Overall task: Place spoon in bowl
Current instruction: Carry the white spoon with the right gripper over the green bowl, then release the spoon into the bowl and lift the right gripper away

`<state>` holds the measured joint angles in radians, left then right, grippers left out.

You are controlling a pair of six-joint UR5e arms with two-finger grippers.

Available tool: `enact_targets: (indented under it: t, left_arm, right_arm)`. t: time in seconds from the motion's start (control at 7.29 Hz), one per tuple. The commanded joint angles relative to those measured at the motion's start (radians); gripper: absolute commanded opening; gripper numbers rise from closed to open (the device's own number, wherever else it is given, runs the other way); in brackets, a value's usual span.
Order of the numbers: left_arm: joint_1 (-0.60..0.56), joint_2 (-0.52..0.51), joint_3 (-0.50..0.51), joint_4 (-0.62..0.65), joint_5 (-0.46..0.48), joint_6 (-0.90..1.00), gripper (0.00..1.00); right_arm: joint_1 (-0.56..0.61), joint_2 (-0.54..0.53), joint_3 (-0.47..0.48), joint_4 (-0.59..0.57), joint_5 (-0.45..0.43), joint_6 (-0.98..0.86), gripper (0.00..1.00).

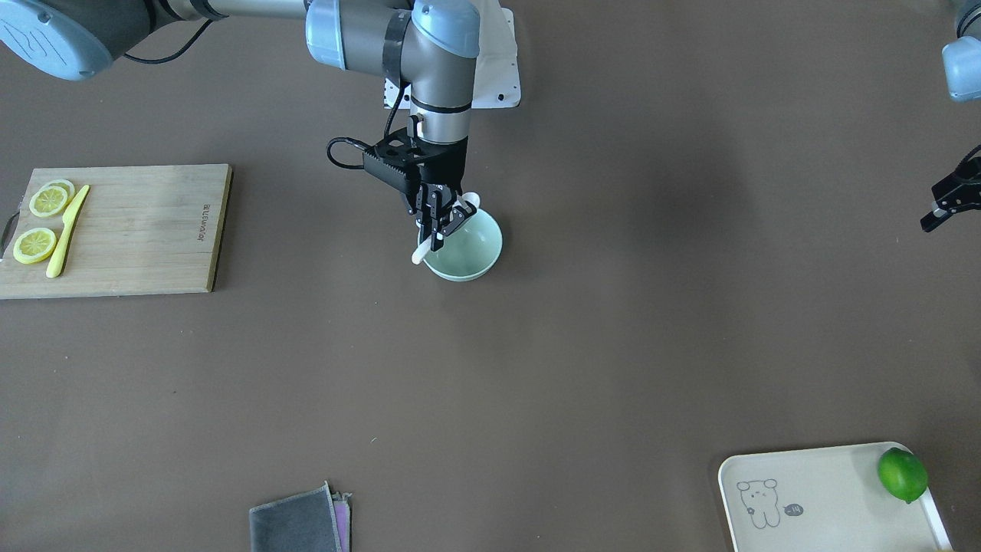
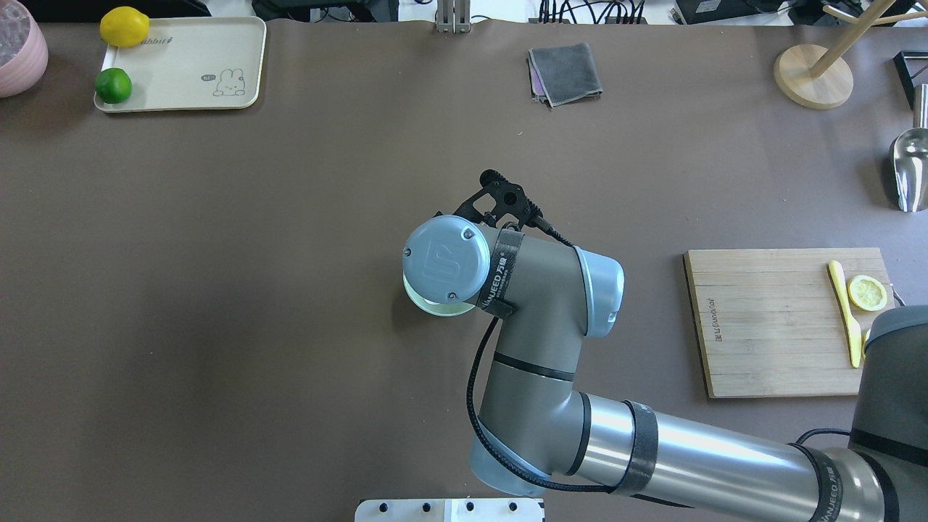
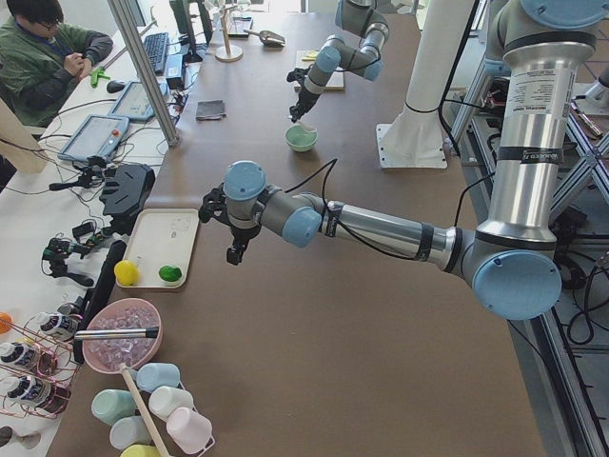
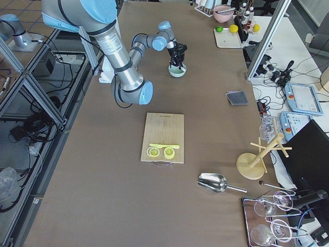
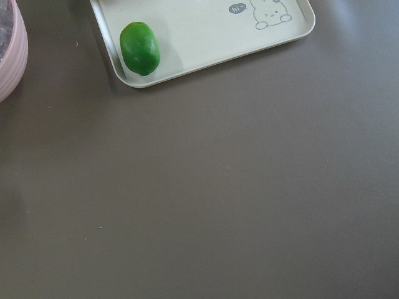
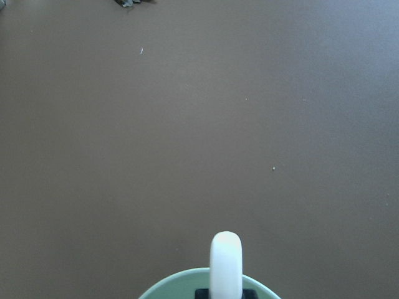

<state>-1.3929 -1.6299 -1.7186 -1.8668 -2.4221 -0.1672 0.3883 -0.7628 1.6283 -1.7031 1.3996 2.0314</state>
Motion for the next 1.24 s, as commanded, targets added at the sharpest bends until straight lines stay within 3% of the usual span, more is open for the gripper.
enact_targets:
  t: [0.0,0.27,0.41,0.69,0.82,1.1]
  left_arm:
    - [0.0,0.001,-0.001,0.0,0.0,0.0,0.98]
    - [0.0,0.001,-0.001,0.0,0.0,0.002,0.98]
    - [-0.001,0.001,0.002,0.004,0.001,0.012,0.98]
    - [-0.021,-0.001,0.001,0.015,0.003,0.037,0.99]
    - [-0.067,0.01,0.007,0.065,0.005,0.128,0.99]
    - [-0.171,0.007,-0.002,0.356,0.012,0.425,0.99]
  right_arm:
    - [-0.003,0.002,0.016,-0.01,-0.008,-0.031,1.0]
    - [0.018,-0.031,0.207,-0.142,0.008,-0.179,1.0]
    - [0.079,-0.121,0.325,-0.157,0.112,-0.33,1.0]
    - [0.327,-0.357,0.491,-0.145,0.423,-0.797,1.0]
    - [0.474,-0.439,0.501,-0.145,0.562,-1.02,1.0]
    - [0.75,-0.614,0.493,-0.147,0.775,-1.529,1.0]
